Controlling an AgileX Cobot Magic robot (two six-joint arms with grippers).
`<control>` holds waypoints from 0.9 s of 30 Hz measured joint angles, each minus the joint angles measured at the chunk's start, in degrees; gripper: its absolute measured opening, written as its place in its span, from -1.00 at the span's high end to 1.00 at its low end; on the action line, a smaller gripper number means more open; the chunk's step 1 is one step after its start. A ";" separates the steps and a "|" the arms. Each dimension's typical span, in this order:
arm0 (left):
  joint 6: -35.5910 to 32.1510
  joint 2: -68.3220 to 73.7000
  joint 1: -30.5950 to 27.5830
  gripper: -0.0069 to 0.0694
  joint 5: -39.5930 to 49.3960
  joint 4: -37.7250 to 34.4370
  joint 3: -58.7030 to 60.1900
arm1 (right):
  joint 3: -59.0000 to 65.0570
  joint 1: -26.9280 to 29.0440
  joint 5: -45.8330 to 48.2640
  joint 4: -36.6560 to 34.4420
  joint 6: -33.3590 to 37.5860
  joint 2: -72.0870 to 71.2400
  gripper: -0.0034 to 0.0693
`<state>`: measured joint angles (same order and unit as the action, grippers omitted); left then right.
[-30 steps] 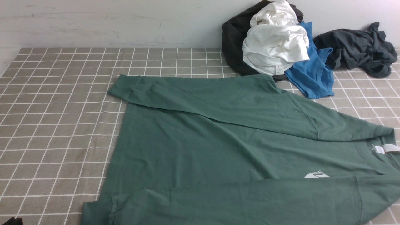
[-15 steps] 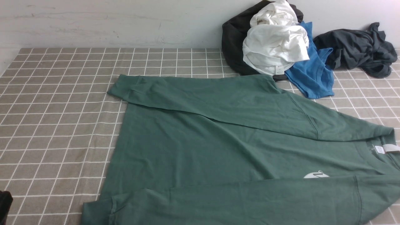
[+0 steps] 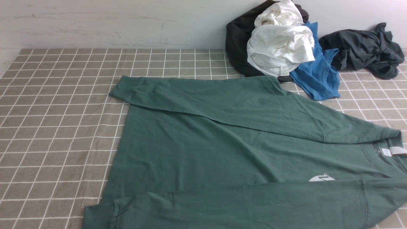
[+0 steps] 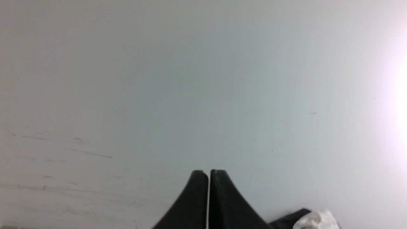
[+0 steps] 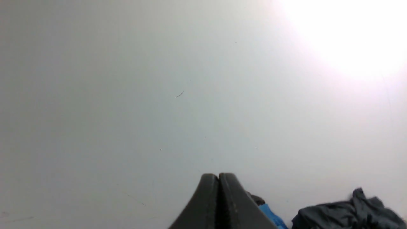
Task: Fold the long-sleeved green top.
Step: Use the left arm to clamp the cuff closest to it
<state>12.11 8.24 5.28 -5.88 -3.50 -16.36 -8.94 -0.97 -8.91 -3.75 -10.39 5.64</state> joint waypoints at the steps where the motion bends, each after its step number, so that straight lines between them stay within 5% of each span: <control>1: -1.60 3.05 0.00 0.84 2.94 0.00 -3.46 | -3.05 0.00 1.88 1.54 0.50 2.19 0.94; 8: -10.81 30.14 0.00 0.84 26.42 -0.17 -21.97 | -22.59 -0.09 24.20 9.15 2.25 26.23 0.94; 15: -18.61 56.08 0.00 0.66 49.23 -9.31 -24.35 | -26.18 -4.73 53.73 0.84 13.27 48.14 0.94; 18: -21.74 62.80 0.00 0.46 50.70 -12.69 -24.35 | -26.18 -6.67 54.33 -1.56 17.46 52.12 0.94; 22: -23.68 74.76 0.00 -0.09 47.48 -15.12 -24.57 | -26.18 -10.29 48.52 -4.90 22.79 56.64 0.93; 27: -23.51 82.18 0.00 -0.32 44.30 -15.56 -25.84 | -26.18 -11.37 45.04 -5.76 24.00 57.19 0.93</control>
<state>-11.40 90.43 5.28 38.43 -19.06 -42.20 -35.13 -12.33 36.13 -9.51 13.61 62.83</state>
